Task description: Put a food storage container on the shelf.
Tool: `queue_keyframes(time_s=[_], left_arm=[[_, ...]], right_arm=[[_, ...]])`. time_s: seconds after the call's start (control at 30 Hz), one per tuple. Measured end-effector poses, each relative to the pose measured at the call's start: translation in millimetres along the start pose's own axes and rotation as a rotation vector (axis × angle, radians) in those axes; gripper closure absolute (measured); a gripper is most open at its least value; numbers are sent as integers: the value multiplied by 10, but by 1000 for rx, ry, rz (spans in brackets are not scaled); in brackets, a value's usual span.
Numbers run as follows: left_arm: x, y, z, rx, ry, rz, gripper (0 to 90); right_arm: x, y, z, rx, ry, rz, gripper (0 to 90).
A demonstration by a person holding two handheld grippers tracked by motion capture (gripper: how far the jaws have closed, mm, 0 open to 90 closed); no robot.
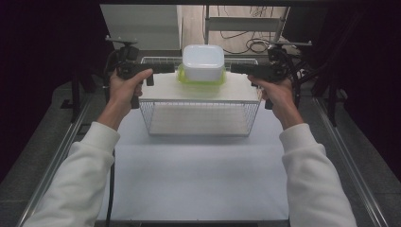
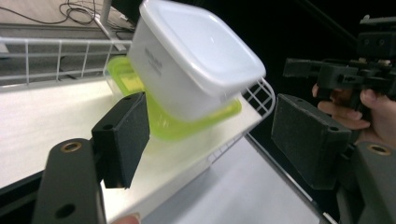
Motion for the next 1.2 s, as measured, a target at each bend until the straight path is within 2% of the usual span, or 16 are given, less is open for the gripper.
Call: queue_keyframes(time_s=[0.17, 0.37, 0.47, 0.6, 0.67, 0.73, 0.83, 0.97, 1.03, 1.1, 1.2], left_arm=[[-257, -143, -123, -7, 34, 11, 255], [-710, -285, -238, 6, 96, 39, 240], [-963, -335, -240, -9, 87, 41, 235], [-1334, -360, -175, 5, 67, 49, 235], [-1542, -347, -118, 36, 68, 67, 234], [-1764, -314, -58, 65, 67, 104, 233], [-2083, -259, 15, 74, 40, 149, 232], [-2378, -238, 73, 93, 28, 186, 232], [-2476, -242, 100, 103, 25, 205, 231], [-2567, -250, 143, 121, 26, 215, 231], [-2682, -233, 215, 147, 35, 256, 230]], right_arm=[[-218, -200, -6, -15, -34, -11, 296], [-650, -463, 27, -10, -97, -14, 281], [-901, -560, 18, -16, -118, -3, 270], [-1224, -647, -20, -13, -116, 14, 251], [-1381, -676, -50, -16, -102, 22, 244], [-1549, -683, -83, -21, -92, 29, 241], [-1814, -664, -118, -52, -92, 43, 235], [-2130, -610, -158, -57, -61, 73, 219], [-2265, -583, -192, -68, -51, 93, 213], [-2383, -551, -220, -79, -63, 125, 204], [-2531, -500, -244, -97, -91, 153, 204]])
Point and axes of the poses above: each handheld gripper's, and its own axes: y roughly forward along the jaws, x roughly out of its top, z roughly to its left, the point moved 6 cm from there along y, roughly forward along the jaws, and after that the axes turned 5 degrees about -x, right-handed, at the moved point
